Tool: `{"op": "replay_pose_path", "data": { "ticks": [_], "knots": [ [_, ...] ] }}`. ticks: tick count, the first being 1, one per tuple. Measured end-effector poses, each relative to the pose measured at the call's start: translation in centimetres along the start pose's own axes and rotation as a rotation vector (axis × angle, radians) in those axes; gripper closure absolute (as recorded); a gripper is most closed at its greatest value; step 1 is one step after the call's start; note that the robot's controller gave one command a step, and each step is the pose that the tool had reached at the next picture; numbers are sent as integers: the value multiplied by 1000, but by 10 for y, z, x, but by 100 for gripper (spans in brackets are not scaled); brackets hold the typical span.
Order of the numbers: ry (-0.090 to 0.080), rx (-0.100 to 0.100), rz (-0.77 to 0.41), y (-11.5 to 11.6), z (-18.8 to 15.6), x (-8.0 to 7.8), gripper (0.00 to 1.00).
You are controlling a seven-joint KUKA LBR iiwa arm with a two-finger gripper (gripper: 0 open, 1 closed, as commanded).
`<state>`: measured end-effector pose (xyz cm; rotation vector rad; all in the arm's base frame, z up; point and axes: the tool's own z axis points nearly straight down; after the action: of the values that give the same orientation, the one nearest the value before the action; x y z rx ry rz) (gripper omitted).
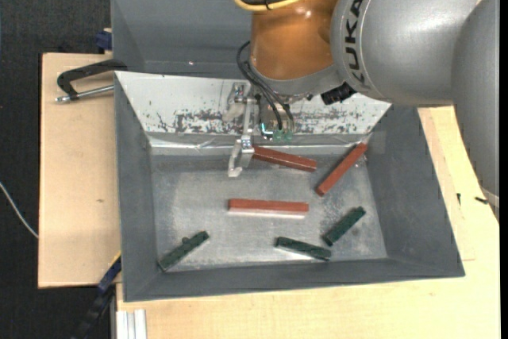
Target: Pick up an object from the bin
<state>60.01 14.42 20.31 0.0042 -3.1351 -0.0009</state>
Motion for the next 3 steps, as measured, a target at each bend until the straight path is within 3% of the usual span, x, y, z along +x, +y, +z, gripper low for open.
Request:
{"op": "replay_pose_path", "data": {
  "ticks": [1,3],
  "knots": [
    [-8,-1,2,-1,-4,-2,0],
    [-10,-1,-6,-14,117,7,0]
  ]
}}
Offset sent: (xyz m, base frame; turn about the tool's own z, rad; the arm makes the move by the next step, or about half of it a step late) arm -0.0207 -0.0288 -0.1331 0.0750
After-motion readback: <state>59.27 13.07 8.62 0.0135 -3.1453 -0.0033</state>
